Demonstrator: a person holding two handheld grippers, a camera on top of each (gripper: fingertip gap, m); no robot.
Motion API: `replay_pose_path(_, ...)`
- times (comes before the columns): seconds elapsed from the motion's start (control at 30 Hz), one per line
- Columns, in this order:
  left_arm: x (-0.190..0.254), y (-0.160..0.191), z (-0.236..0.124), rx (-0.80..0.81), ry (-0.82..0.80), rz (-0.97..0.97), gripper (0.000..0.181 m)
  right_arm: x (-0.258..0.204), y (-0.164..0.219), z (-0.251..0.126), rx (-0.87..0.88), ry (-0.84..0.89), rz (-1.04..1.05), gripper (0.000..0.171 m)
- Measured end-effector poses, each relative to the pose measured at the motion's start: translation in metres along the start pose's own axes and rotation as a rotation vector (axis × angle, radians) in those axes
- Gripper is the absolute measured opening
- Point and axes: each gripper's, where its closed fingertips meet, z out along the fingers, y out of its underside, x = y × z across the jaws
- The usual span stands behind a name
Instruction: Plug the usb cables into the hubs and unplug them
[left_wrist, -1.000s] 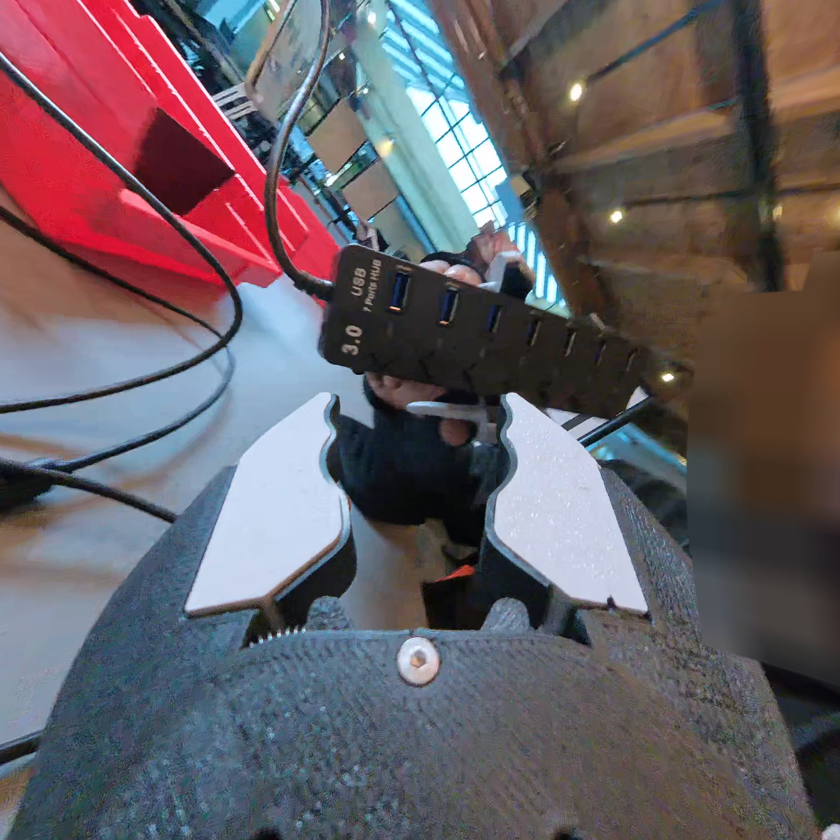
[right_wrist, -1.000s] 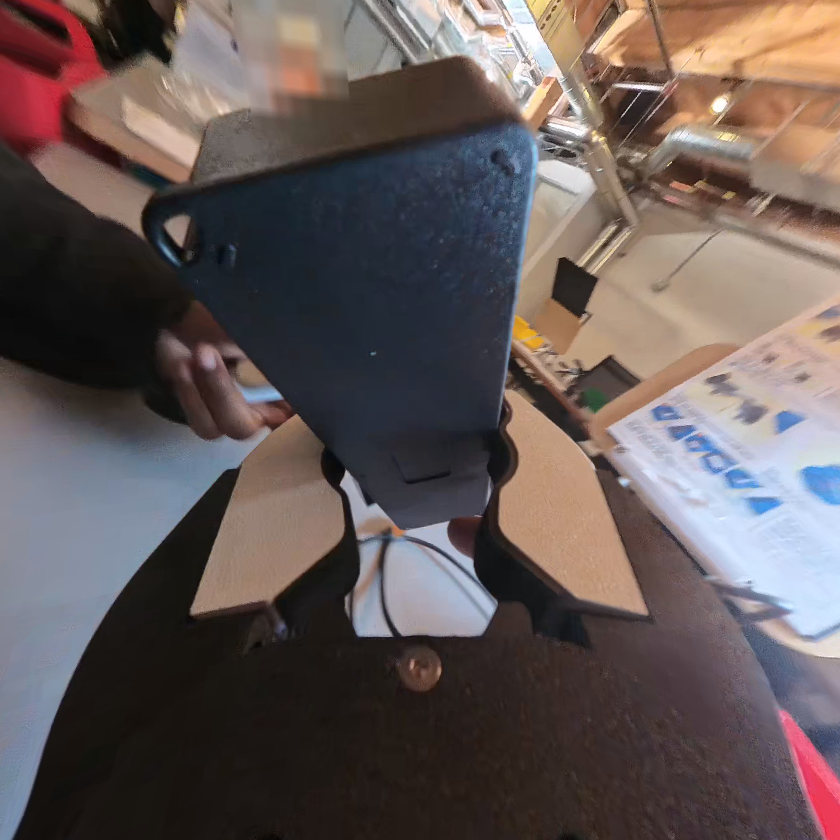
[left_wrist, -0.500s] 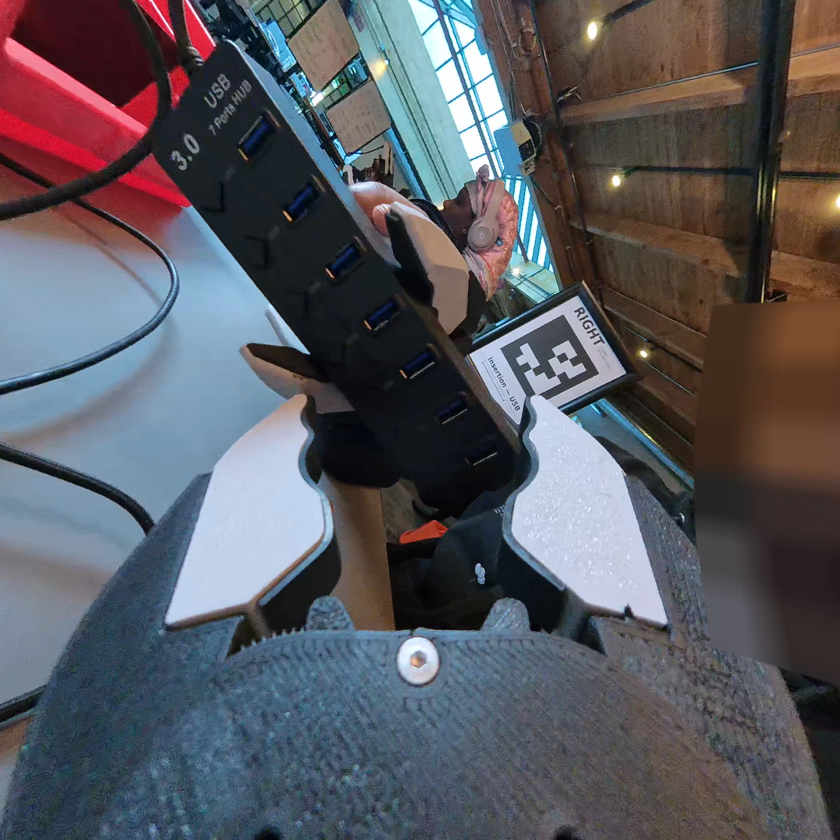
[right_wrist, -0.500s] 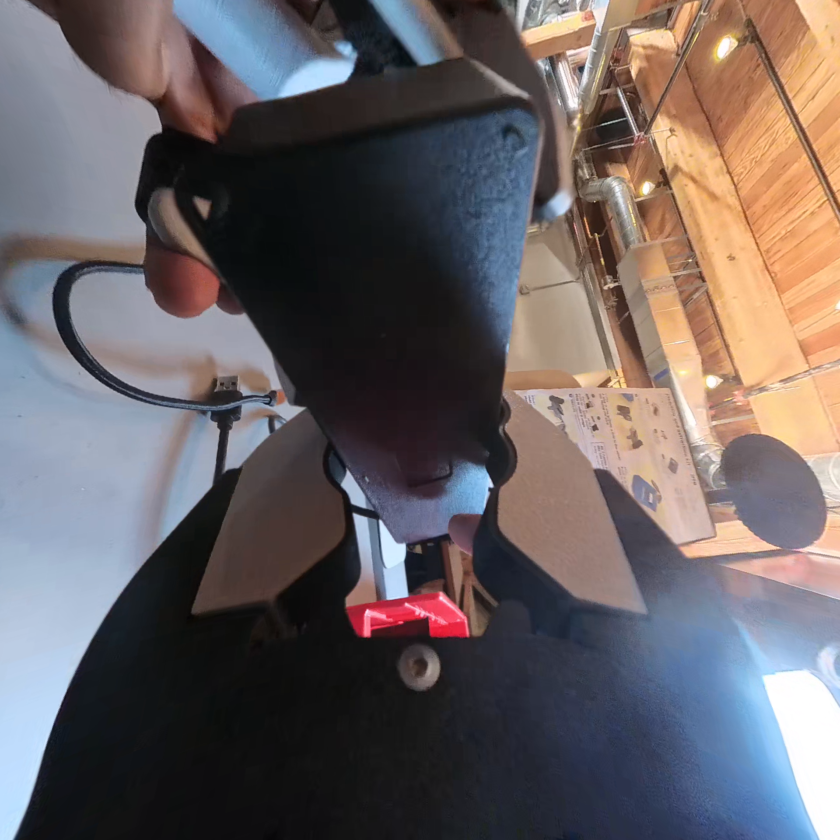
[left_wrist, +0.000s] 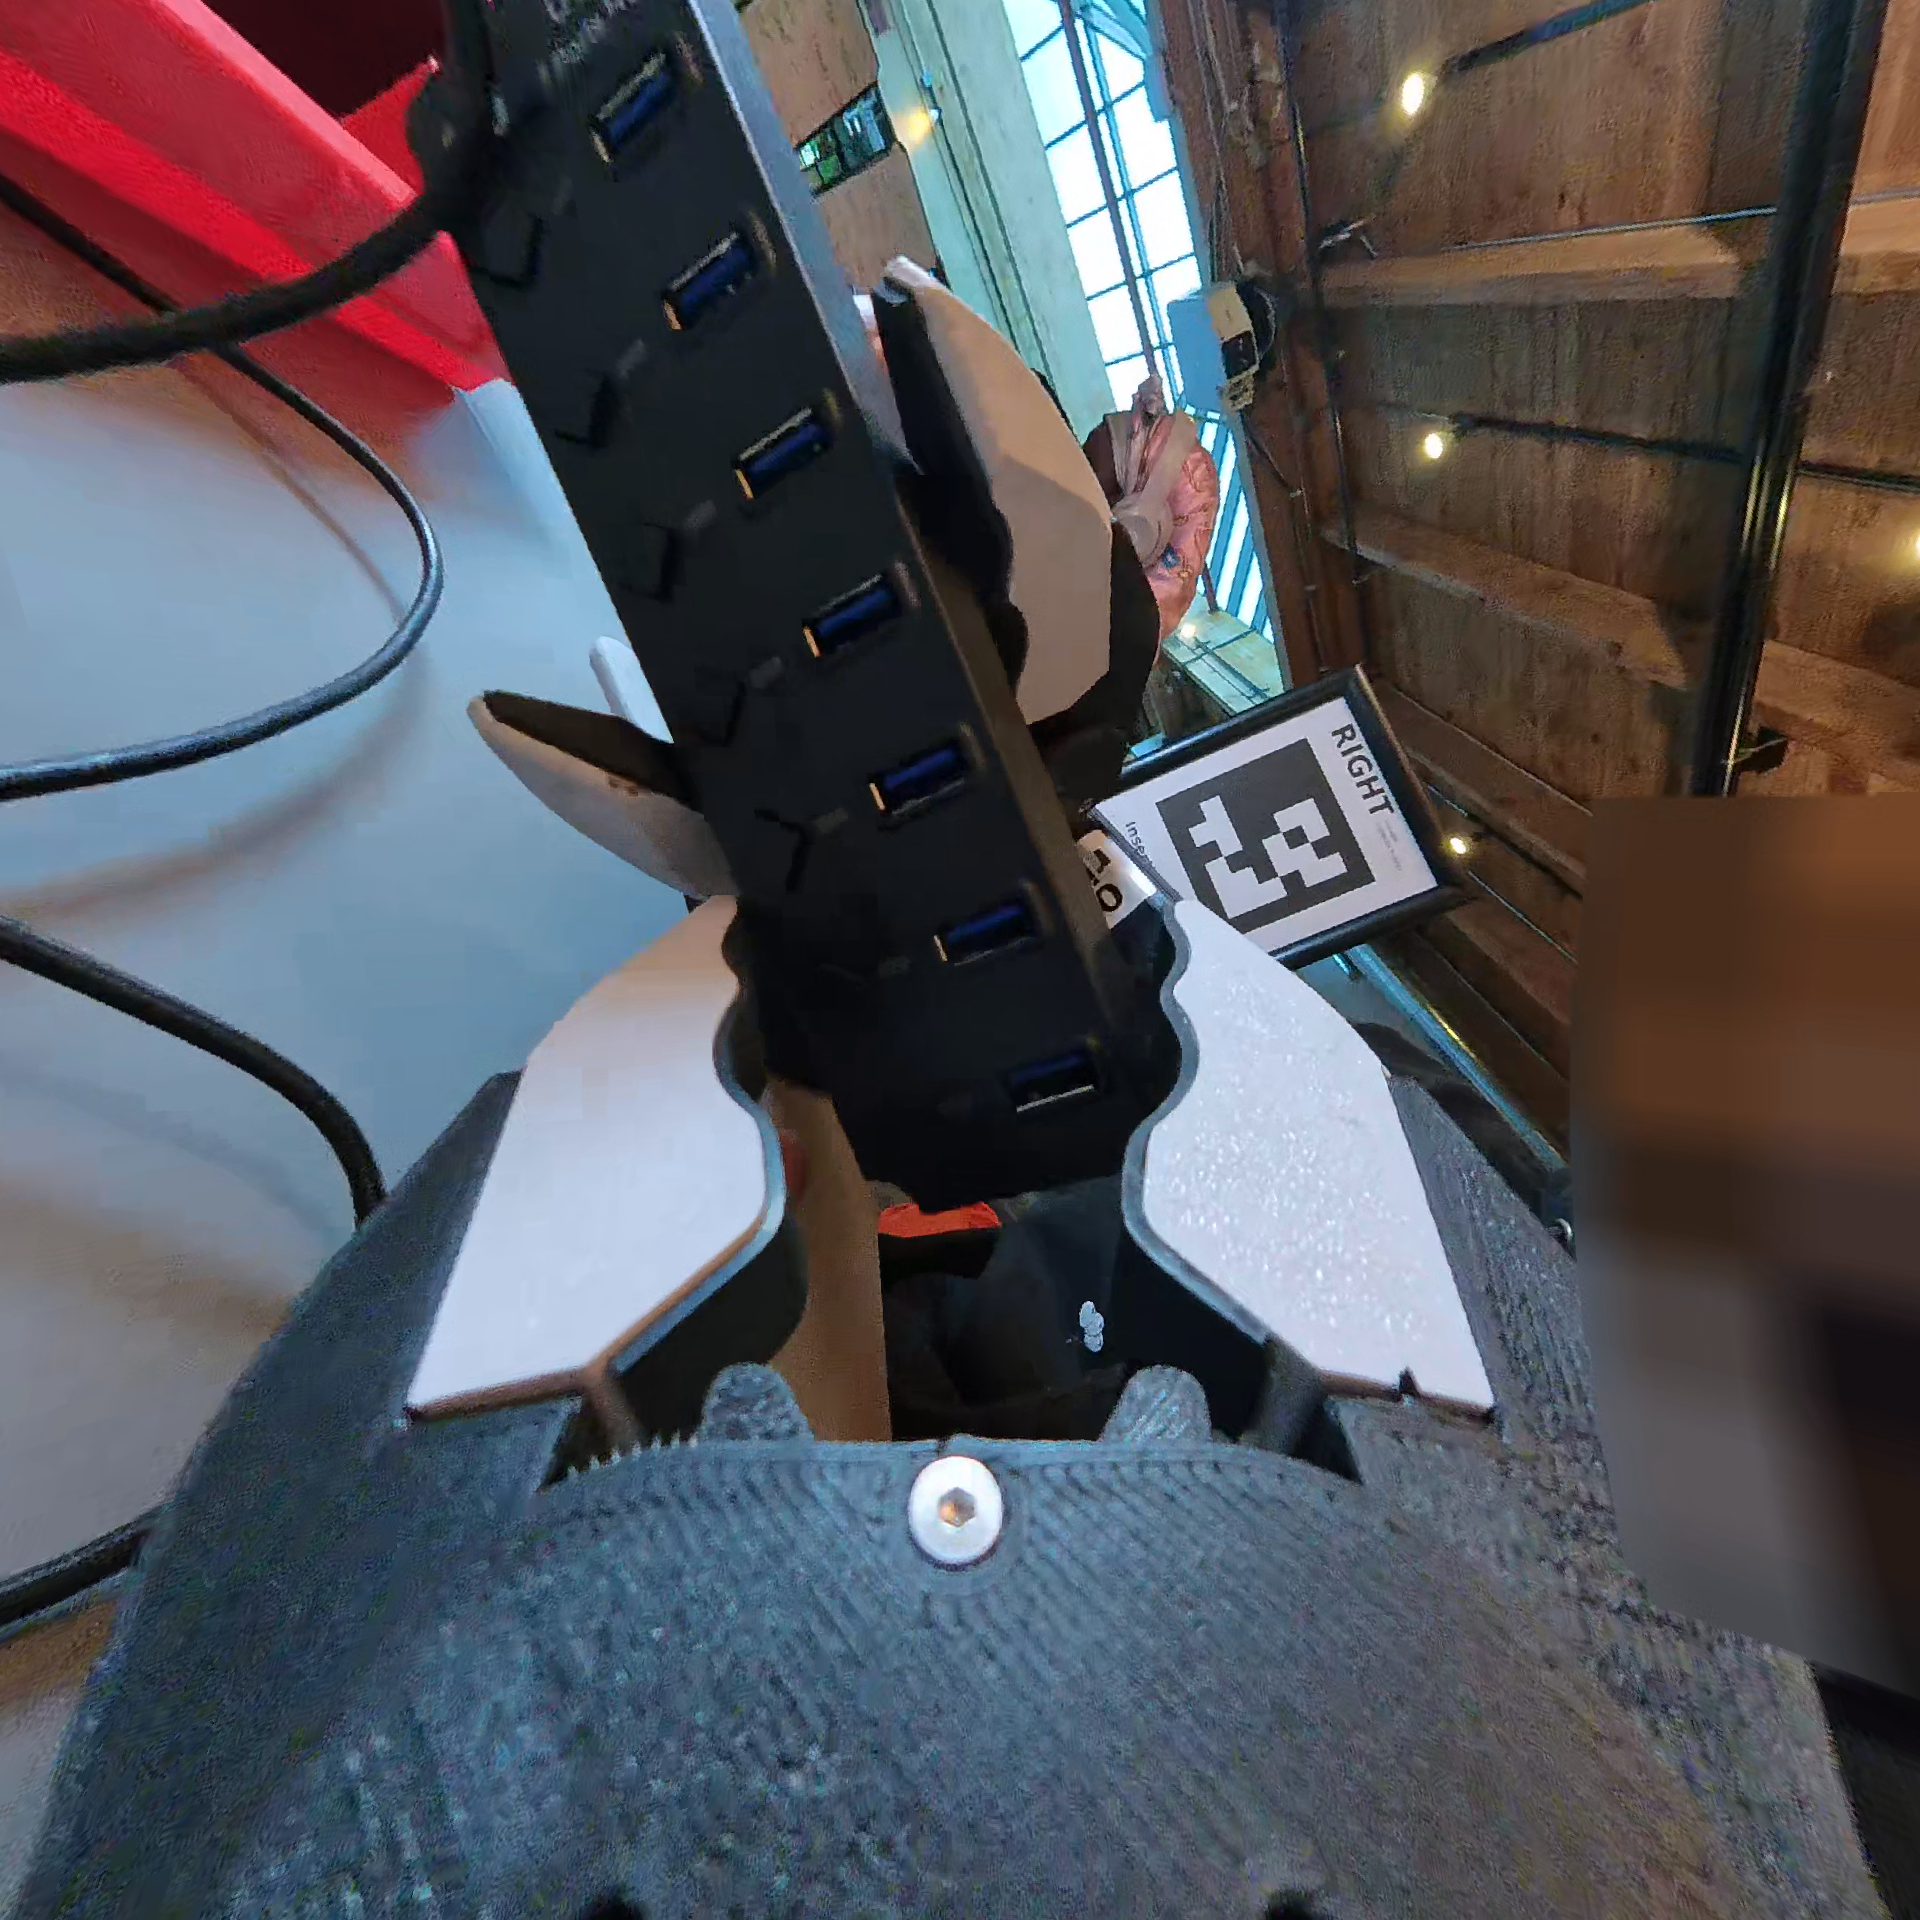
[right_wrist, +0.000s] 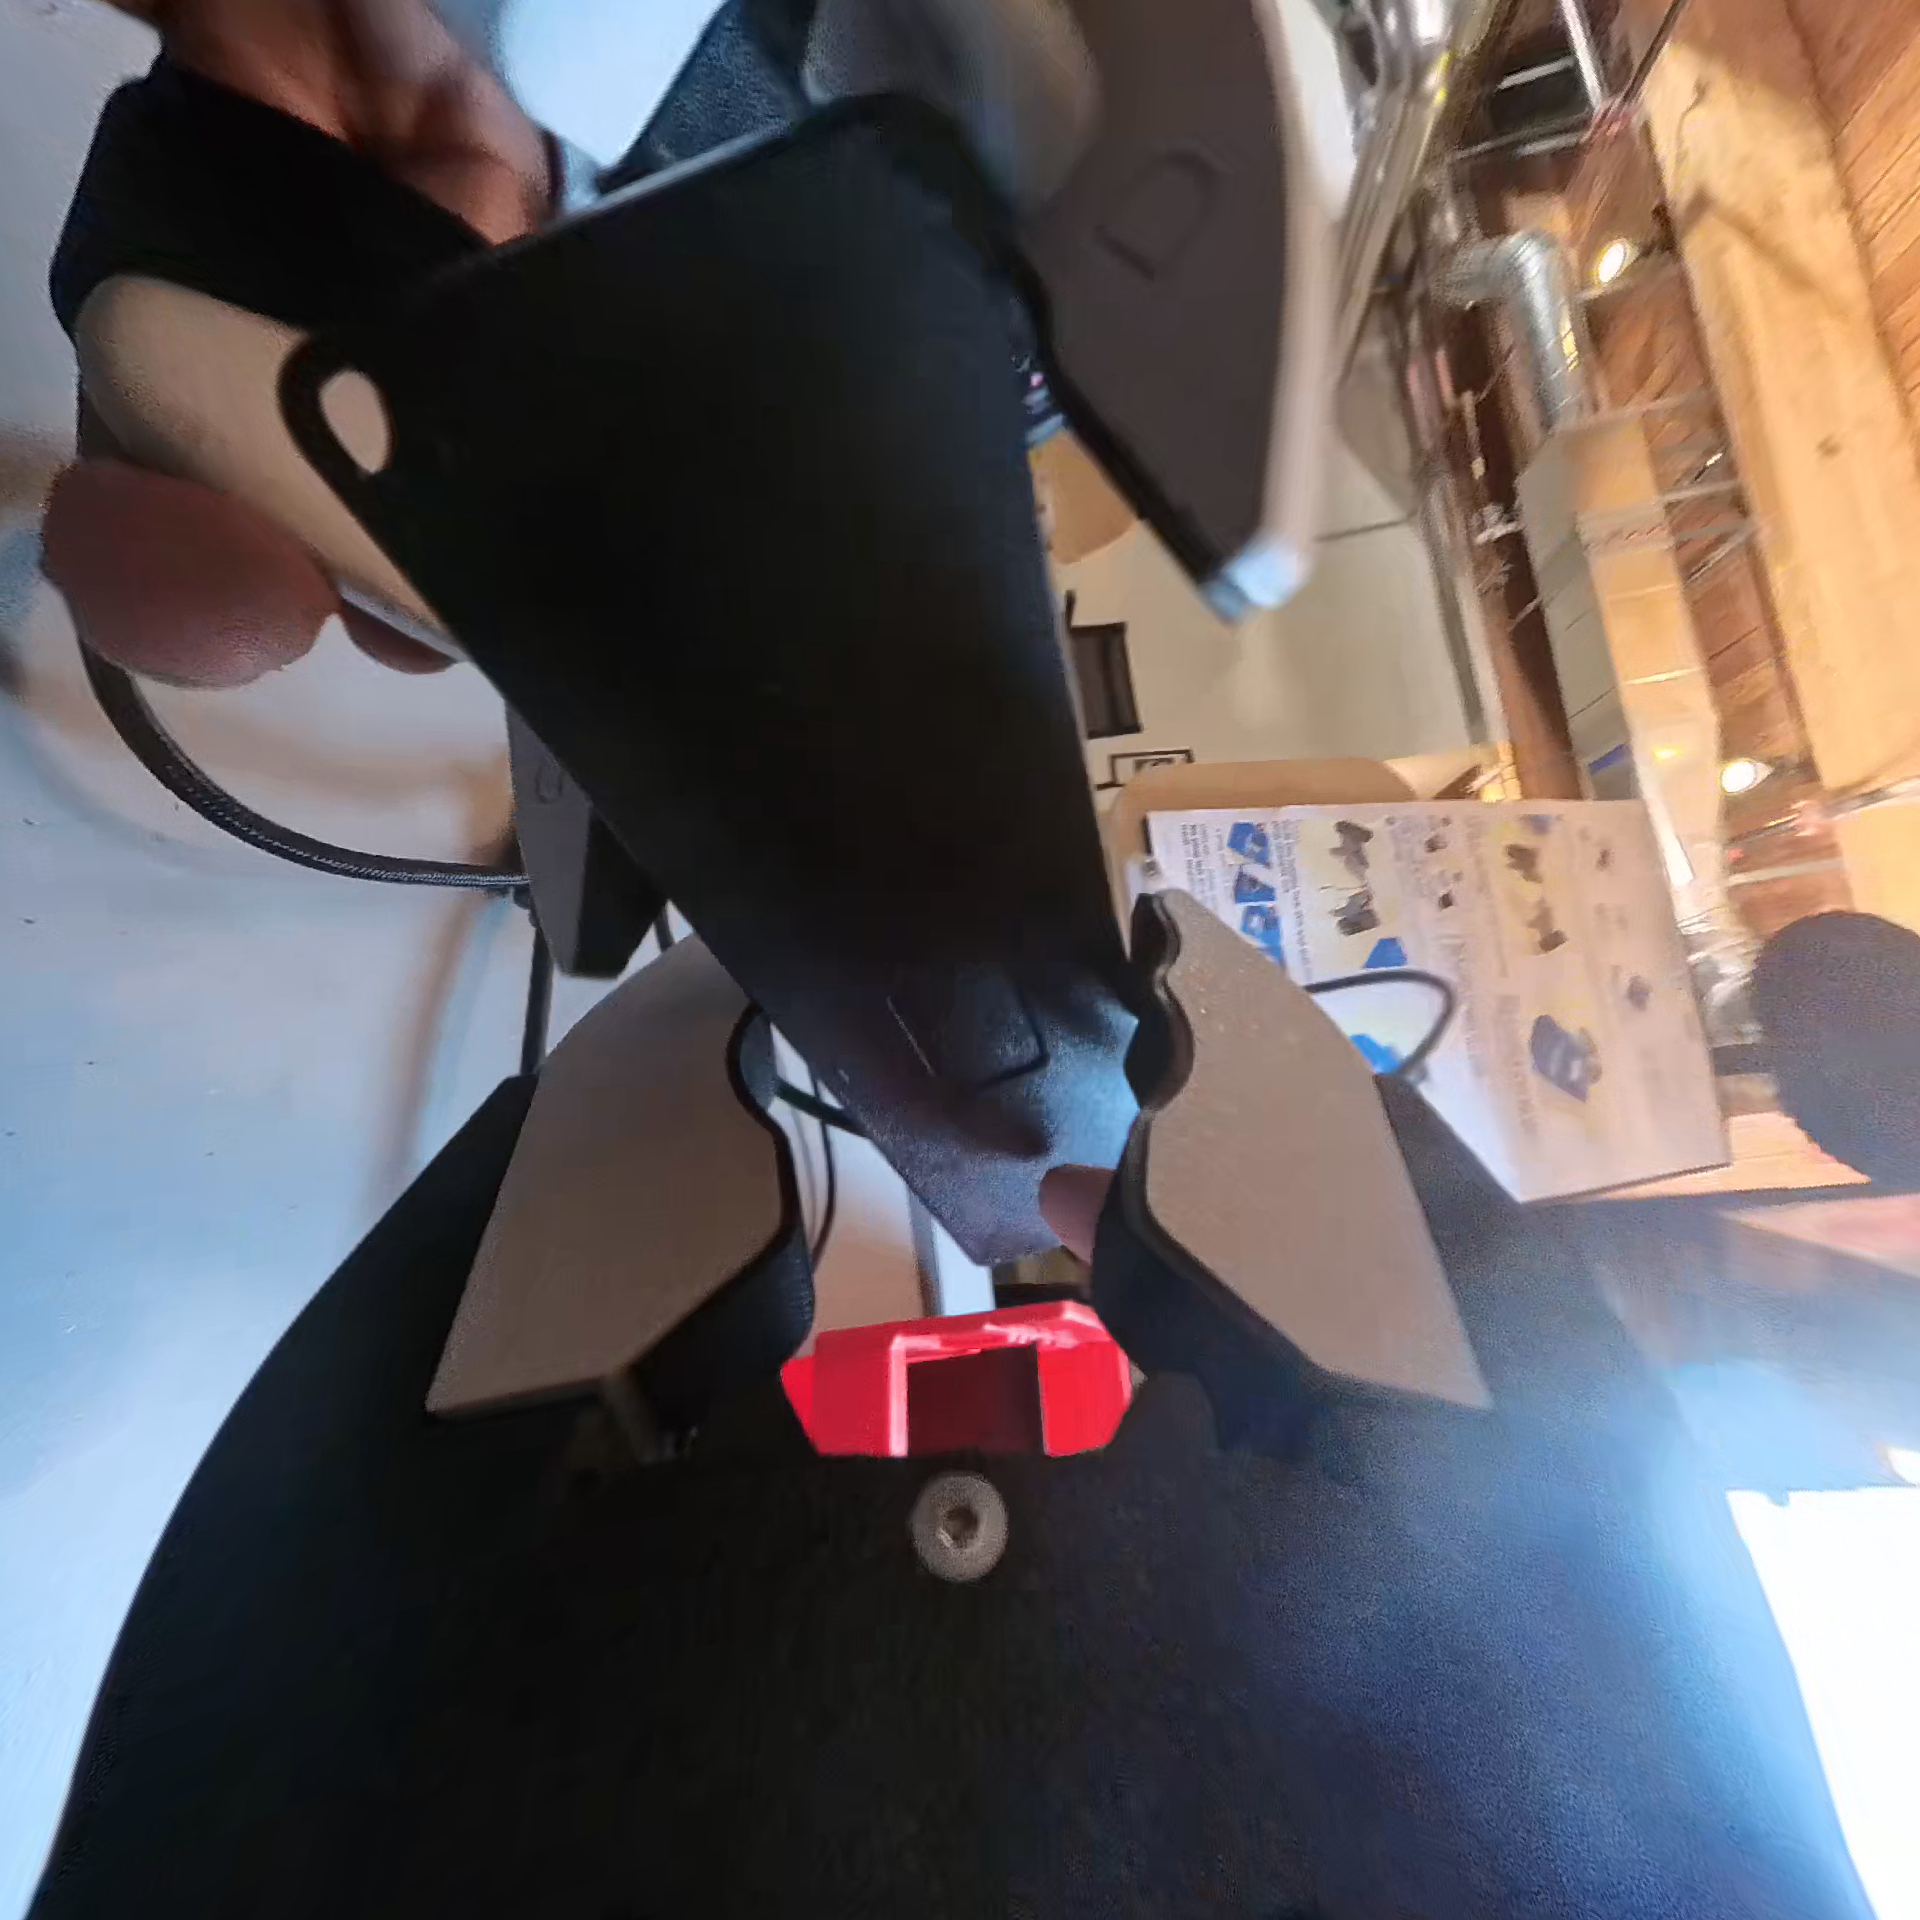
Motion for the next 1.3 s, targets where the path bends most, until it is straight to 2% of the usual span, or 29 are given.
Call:
replay_pose_path(0.03,-0.001,-0.005,-0.003,0.025,-0.011,0.006,0.071,0.003,0.002,-0.001,0.000,-0.011,0.045,0.068)
replay_pose_path(0.23,-0.010,-0.021,-0.017,0.097,-0.072,0.015,0.069,0.004,0.009,-0.005,0.066,-0.202,0.571,0.086)
replay_pose_path(0.33,-0.018,-0.026,-0.022,0.132,-0.108,0.022,0.067,0.011,0.006,-0.006,0.112,-0.247,0.792,0.078)
replay_pose_path(0.57,-0.019,-0.036,-0.028,0.208,-0.107,0.001,0.067,0.015,0.023,-0.003,0.048,-0.224,0.904,0.076)
replay_pose_path(0.77,-0.024,-0.036,-0.033,0.190,-0.194,0.054,0.066,0.007,0.044,-0.001,-0.075,-0.211,0.754,0.074)
replay_pose_path(0.87,-0.028,-0.032,-0.032,0.146,-0.268,0.112,0.066,-0.006,0.053,-0.001,-0.143,-0.263,0.672,0.072)
replay_pose_path(0.93,-0.029,-0.028,-0.030,0.111,-0.295,0.138,0.066,-0.016,0.058,-0.003,-0.166,-0.303,0.588,0.064)
replay_pose_path(1.0,-0.032,-0.027,-0.032,0.087,-0.335,0.184,0.065,-0.018,0.062,-0.005,-0.159,-0.286,0.465,0.049)
replay_pose_path(1.1,-0.031,-0.032,-0.037,0.083,-0.390,0.263,0.065,-0.021,0.062,-0.006,-0.146,-0.273,0.326,0.036)
replay_pose_path(1.3,-0.028,-0.046,-0.051,0.113,-0.429,0.412,0.064,-0.017,0.058,0.000,-0.158,-0.188,0.125,0.027)
